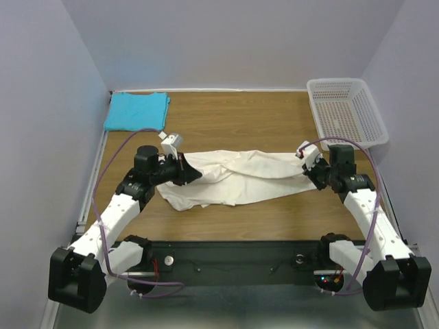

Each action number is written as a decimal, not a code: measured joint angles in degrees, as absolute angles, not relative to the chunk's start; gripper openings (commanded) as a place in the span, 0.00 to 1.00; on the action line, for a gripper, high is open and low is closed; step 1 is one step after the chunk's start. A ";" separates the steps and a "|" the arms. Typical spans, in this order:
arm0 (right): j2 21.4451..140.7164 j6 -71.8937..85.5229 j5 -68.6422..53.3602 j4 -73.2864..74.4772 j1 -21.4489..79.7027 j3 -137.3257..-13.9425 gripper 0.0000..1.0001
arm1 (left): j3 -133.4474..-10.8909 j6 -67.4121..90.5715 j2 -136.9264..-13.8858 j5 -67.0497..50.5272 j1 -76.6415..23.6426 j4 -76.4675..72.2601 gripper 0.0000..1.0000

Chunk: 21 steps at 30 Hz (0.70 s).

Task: Fold and stack the t-shirts
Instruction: Flatten the tshirt out

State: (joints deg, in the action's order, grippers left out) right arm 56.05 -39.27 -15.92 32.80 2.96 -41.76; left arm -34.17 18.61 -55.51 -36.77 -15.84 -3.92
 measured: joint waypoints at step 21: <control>57.14 -43.42 -14.81 34.79 2.96 -40.66 0.01 | -47.64 19.75 -55.68 -19.40 -25.82 27.20 0.70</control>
State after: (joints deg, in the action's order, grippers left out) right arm 57.14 -43.42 -14.81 34.79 2.96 -40.66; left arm -47.64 19.75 -55.68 -19.40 -25.82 27.20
